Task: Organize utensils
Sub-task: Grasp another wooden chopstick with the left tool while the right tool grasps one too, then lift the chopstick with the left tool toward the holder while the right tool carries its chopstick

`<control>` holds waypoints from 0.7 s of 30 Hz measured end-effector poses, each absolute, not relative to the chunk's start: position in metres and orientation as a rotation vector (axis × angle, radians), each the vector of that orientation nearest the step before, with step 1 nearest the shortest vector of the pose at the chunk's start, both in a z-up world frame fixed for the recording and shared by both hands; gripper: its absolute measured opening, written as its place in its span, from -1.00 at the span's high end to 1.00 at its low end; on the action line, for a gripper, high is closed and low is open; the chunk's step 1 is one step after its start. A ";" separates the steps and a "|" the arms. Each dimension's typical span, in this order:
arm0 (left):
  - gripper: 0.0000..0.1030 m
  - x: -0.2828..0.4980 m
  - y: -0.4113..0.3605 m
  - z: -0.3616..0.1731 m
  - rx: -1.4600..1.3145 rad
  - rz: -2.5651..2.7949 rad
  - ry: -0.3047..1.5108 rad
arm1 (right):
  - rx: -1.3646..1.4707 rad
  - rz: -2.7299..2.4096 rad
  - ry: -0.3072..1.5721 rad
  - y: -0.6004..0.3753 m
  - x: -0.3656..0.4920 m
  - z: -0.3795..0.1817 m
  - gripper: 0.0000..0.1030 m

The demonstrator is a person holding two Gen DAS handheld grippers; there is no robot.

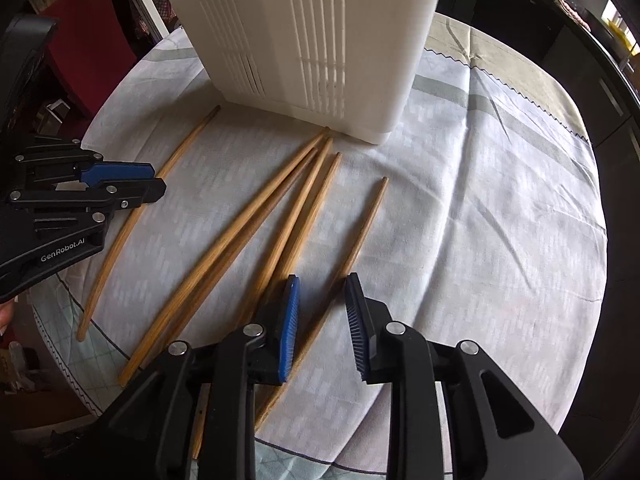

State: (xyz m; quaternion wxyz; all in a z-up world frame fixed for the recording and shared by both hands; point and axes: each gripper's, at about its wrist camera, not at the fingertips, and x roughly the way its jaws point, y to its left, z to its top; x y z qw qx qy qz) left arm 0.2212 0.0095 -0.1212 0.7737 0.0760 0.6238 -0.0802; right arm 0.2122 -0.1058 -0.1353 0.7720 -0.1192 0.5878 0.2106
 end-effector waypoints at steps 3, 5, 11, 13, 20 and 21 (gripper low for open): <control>0.68 0.226 0.005 -0.120 0.174 -0.168 1.367 | -0.272 0.456 1.264 -0.100 0.215 -0.136 0.76; 0.79 0.226 0.002 -0.120 0.181 -0.178 1.369 | -0.255 0.459 1.265 -0.099 0.218 -0.136 0.79; 0.88 0.225 -0.004 -0.117 0.162 -0.196 1.375 | -0.144 0.499 1.238 -0.118 0.221 -0.121 0.87; 0.88 0.224 -0.004 -0.107 0.160 -0.194 1.349 | -0.114 0.505 1.207 -0.128 0.218 -0.108 0.87; 0.88 0.210 0.008 -0.048 0.118 -0.197 1.214 | -0.013 0.530 1.054 -0.157 0.200 -0.057 0.87; 0.88 0.207 0.009 -0.040 0.116 -0.197 1.196 | -0.002 0.530 1.030 -0.158 0.195 -0.049 0.87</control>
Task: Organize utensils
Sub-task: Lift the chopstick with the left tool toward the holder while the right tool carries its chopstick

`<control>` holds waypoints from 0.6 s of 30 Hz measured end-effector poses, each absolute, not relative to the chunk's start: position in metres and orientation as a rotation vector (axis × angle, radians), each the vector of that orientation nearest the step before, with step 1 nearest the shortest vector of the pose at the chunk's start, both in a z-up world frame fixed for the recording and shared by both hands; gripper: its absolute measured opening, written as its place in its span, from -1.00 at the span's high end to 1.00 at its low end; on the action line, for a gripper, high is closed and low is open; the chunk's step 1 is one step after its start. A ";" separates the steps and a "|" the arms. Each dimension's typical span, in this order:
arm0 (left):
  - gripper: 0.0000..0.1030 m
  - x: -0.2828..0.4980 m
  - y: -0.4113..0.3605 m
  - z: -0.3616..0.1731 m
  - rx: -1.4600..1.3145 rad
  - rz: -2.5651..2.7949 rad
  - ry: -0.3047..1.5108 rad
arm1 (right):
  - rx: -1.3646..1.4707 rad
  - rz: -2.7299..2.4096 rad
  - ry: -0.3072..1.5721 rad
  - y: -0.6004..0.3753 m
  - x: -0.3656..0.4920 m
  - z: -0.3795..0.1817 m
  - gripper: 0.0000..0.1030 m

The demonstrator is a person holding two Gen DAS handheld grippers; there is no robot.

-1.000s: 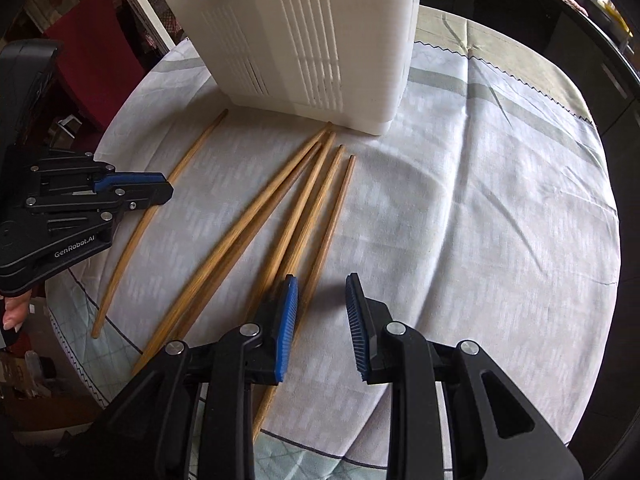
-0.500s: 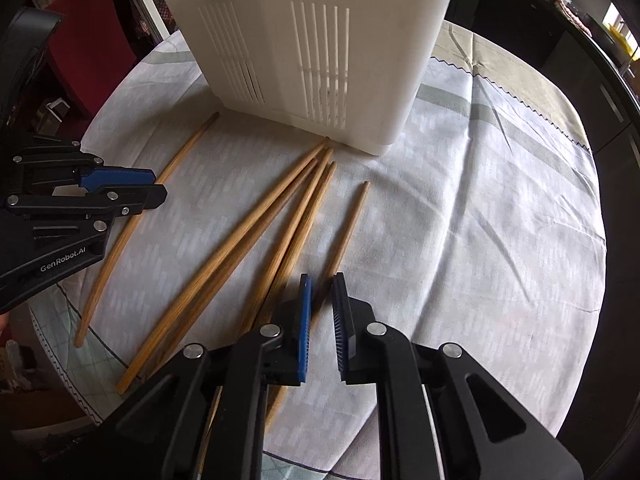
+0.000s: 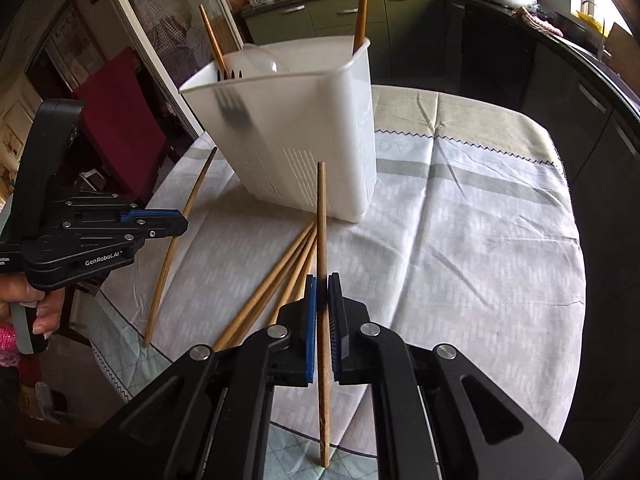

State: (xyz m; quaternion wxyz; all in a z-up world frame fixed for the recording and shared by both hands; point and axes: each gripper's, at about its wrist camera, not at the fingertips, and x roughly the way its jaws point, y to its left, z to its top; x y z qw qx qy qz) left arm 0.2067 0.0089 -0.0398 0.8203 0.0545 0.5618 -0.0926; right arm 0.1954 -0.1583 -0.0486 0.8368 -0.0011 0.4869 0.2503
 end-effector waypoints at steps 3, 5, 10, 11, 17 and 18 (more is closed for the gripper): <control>0.88 0.196 0.009 -0.018 0.116 -0.202 1.148 | 0.022 0.532 0.969 -0.175 0.186 -0.031 0.87; 0.88 0.190 0.008 -0.008 0.115 -0.207 1.125 | 0.034 0.535 0.938 -0.188 0.177 -0.022 0.87; 0.88 0.173 0.015 0.007 0.104 -0.214 1.091 | 0.033 0.532 0.886 -0.200 0.156 -0.013 0.87; 0.88 0.170 0.015 0.010 0.104 -0.214 1.086 | 0.037 0.532 0.877 -0.203 0.152 -0.011 0.87; 0.88 0.156 0.020 0.015 0.111 -0.217 1.066 | 0.023 0.528 0.838 -0.216 0.130 -0.006 0.87; 0.88 0.154 0.020 0.016 0.112 -0.218 1.063 | 0.023 0.528 0.833 -0.218 0.126 -0.005 0.87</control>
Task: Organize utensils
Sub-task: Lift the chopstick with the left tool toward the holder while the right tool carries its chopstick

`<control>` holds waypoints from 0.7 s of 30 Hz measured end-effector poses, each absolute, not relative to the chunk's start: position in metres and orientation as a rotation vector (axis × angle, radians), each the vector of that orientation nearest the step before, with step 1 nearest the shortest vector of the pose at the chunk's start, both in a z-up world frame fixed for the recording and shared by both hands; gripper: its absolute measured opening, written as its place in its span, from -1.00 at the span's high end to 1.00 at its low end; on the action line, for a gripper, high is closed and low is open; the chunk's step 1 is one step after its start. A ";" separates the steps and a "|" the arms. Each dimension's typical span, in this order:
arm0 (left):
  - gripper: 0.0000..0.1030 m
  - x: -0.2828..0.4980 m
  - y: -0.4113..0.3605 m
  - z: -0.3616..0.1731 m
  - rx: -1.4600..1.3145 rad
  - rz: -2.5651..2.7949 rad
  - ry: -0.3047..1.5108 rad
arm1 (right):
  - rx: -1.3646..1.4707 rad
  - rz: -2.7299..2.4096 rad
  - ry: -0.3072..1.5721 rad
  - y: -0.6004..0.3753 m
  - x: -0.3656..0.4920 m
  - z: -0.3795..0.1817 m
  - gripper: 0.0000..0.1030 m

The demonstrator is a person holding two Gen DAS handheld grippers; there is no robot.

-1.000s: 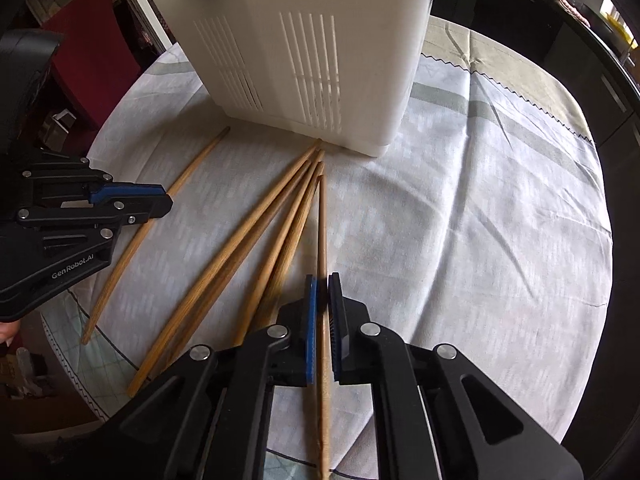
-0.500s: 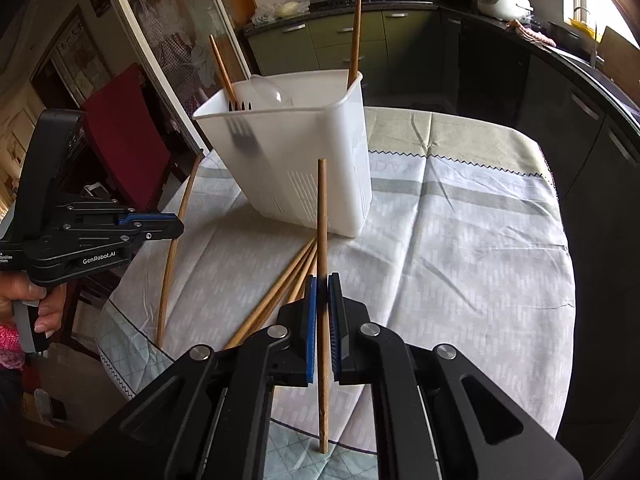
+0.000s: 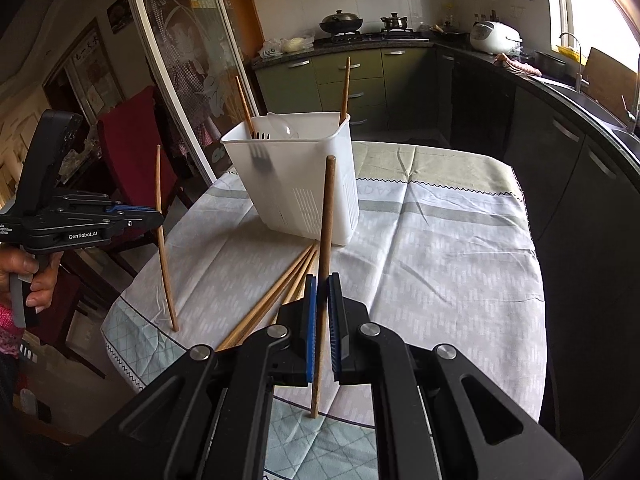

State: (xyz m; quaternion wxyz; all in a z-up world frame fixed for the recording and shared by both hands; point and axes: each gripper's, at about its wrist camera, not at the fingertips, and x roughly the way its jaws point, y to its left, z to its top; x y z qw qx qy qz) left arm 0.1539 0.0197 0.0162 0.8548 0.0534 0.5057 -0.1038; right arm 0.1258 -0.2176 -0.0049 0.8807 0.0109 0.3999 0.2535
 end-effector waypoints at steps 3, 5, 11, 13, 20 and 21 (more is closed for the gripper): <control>0.88 0.149 0.019 0.019 0.111 -0.226 1.057 | 0.011 0.531 0.814 -0.220 0.116 -0.002 0.87; 0.88 0.146 0.019 0.020 0.115 -0.227 1.052 | 0.000 0.535 0.803 -0.221 0.108 0.001 0.87; 0.88 0.137 0.019 0.024 0.114 -0.234 1.039 | -0.030 0.543 0.789 -0.219 0.097 0.005 0.87; 0.88 0.135 0.019 0.026 0.114 -0.240 1.031 | -0.033 0.545 0.790 -0.217 0.098 0.005 0.87; 0.88 0.128 0.017 0.033 0.123 -0.248 1.008 | -0.056 0.545 0.791 -0.212 0.098 0.005 0.87; 0.88 0.128 0.017 0.034 0.122 -0.250 1.008 | -0.059 0.545 0.792 -0.211 0.098 0.005 0.87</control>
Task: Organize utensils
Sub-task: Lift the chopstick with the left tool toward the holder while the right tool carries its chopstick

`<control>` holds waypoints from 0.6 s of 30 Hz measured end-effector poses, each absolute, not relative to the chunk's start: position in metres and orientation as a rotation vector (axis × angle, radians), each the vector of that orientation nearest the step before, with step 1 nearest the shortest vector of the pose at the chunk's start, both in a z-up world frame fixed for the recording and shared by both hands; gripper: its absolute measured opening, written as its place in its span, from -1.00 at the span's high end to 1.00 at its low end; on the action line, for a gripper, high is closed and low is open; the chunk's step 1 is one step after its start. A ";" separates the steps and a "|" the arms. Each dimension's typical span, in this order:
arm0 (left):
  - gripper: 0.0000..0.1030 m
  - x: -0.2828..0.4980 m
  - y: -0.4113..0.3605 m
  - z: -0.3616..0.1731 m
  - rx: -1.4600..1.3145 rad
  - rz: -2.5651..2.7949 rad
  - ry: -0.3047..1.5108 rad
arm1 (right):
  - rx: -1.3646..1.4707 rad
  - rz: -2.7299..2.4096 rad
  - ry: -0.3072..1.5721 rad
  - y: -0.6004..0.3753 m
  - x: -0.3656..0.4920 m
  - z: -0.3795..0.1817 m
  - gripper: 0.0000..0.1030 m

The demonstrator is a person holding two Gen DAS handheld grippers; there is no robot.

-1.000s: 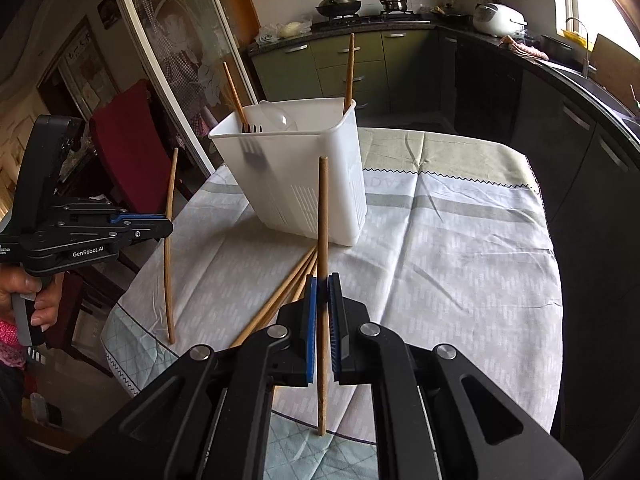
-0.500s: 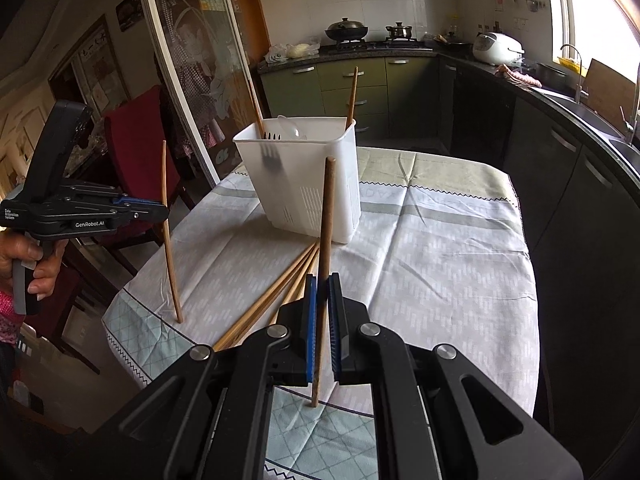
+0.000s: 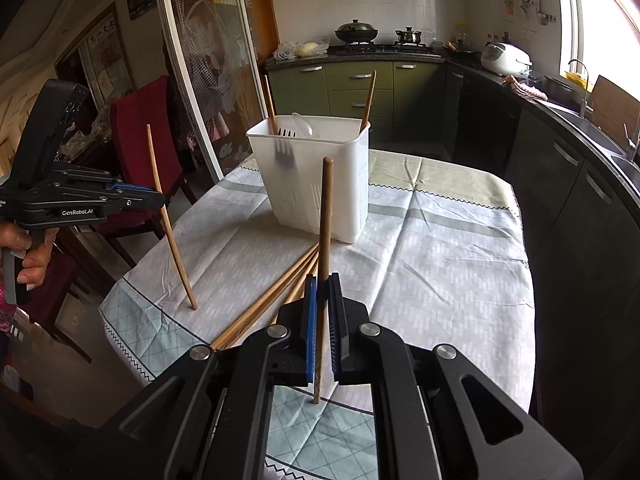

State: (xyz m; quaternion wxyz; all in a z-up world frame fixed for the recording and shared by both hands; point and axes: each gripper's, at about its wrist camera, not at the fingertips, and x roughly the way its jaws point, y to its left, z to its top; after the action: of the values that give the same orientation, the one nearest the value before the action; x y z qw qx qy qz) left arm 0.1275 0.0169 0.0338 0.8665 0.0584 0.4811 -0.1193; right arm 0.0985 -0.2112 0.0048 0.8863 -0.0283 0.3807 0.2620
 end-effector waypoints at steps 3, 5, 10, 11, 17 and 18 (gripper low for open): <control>0.88 0.127 0.017 0.034 0.121 -0.252 1.007 | -0.064 0.545 0.795 -0.210 0.099 0.005 0.87; 0.88 0.127 0.017 0.034 0.117 -0.253 1.006 | -0.062 0.549 0.798 -0.210 0.100 0.005 0.87; 0.88 0.129 0.018 0.041 0.106 -0.257 0.994 | -0.044 0.560 0.801 -0.208 0.107 0.008 0.87; 0.88 0.129 0.017 0.042 0.104 -0.259 0.989 | -0.039 0.564 0.797 -0.209 0.109 0.010 0.87; 0.88 0.135 0.015 0.061 0.092 -0.274 0.957 | -0.006 0.588 0.733 -0.206 0.123 0.043 0.87; 0.88 0.137 0.013 0.067 0.088 -0.278 0.950 | -0.003 0.592 0.715 -0.206 0.125 0.052 0.87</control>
State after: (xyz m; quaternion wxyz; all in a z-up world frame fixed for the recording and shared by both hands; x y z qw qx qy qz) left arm 0.1373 0.0134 0.0669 0.8790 0.0422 0.4558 -0.1335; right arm 0.1254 -0.2057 0.0517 0.8942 -0.0013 0.3449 0.2854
